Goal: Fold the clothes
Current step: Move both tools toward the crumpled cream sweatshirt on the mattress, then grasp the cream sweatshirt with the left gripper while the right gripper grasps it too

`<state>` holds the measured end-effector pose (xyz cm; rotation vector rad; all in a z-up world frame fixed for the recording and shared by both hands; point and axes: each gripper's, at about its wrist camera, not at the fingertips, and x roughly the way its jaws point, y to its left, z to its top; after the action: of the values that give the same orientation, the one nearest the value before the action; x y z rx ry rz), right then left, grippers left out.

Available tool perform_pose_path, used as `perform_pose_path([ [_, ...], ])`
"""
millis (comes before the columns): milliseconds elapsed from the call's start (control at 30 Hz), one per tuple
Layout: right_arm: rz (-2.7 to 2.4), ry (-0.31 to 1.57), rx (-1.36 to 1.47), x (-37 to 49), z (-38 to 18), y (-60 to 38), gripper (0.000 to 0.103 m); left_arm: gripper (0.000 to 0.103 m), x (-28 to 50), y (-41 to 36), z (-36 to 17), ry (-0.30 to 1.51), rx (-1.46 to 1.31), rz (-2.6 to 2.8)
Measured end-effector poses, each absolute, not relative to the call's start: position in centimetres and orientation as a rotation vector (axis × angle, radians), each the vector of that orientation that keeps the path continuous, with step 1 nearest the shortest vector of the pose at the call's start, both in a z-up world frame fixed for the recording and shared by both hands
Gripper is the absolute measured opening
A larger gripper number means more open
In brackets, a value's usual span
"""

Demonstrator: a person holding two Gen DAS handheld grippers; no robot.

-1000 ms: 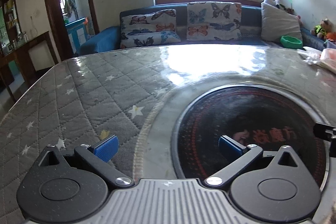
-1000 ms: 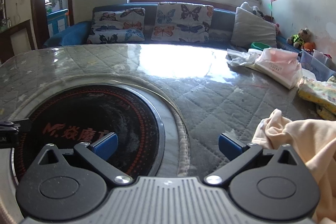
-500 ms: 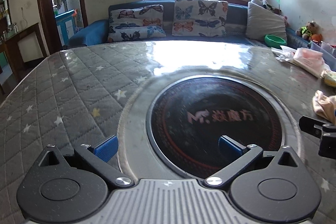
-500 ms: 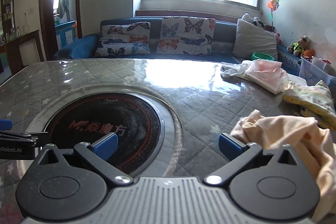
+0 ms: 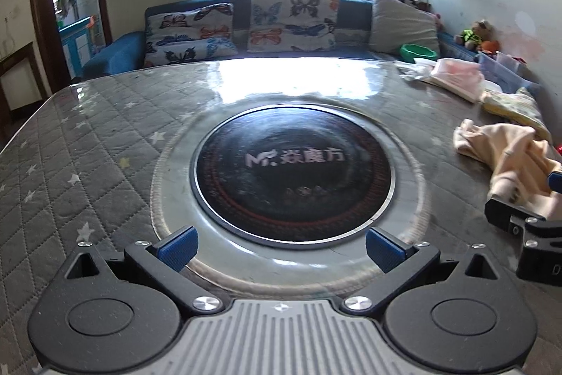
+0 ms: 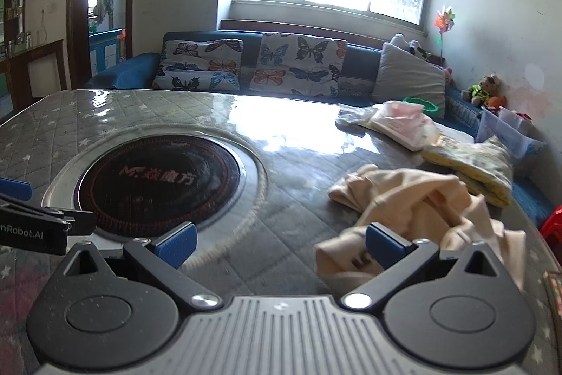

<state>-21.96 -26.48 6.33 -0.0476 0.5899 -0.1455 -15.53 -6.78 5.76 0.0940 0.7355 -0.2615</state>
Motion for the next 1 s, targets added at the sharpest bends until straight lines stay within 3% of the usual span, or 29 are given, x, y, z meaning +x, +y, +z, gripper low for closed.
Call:
perform_pose_path([
  [567,-0.221,0.570,-0.085,-29.1,8.9,-29.2,0.103,0.103,-20.9,-10.8,8.4,0.654,0.188,-0.355],
  [1000,-0.253,0.598,-0.074,-29.7,7.8,-33.7,0.103,0.103,-19.6,-15.9,7.9,0.726,0.272,-0.402],
])
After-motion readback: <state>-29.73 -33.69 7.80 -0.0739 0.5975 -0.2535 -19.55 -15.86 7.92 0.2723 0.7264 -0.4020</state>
